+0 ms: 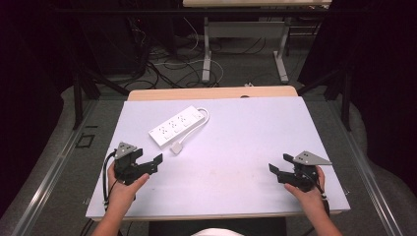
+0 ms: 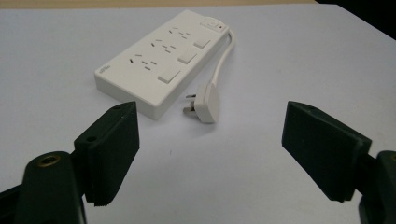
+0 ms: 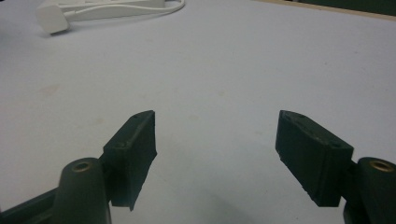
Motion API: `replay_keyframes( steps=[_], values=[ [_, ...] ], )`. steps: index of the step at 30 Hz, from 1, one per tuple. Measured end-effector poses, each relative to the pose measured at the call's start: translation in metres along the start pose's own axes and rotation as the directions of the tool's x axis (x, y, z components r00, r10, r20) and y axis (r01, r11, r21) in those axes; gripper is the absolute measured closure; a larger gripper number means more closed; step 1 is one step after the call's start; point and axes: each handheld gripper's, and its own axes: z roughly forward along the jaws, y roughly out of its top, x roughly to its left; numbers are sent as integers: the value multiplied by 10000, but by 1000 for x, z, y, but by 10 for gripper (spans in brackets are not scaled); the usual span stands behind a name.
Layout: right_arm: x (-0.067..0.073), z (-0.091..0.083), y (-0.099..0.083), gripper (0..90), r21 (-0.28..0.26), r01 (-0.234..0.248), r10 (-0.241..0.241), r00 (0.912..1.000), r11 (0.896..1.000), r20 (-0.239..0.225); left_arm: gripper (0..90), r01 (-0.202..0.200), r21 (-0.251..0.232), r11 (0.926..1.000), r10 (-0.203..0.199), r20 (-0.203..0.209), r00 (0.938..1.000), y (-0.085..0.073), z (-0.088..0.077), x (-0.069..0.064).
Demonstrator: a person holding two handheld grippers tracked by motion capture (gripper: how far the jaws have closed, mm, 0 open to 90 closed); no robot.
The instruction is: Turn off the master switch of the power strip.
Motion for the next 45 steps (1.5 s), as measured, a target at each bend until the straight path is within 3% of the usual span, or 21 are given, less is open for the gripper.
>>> replay_keyframes(
  steps=[8,24,35,45],
  values=[
    [3,1,0,275,-12,166,-166,9998,9999,102,236,-332,61,9994,333,-229,9992,20,1,-1],
    [1,-1,-1,269,-191,9,-3,9994,9998,351,334,-640,174,9978,644,-183,9978,60,8,-12],
    [0,-1,-1,269,-231,22,-14,9994,9997,345,334,-494,-55,9988,494,-10,9988,83,13,-15],
    [1,0,-2,268,-157,-162,168,9992,9997,369,332,-489,273,9984,491,-48,9988,104,23,-20]
  ],
)
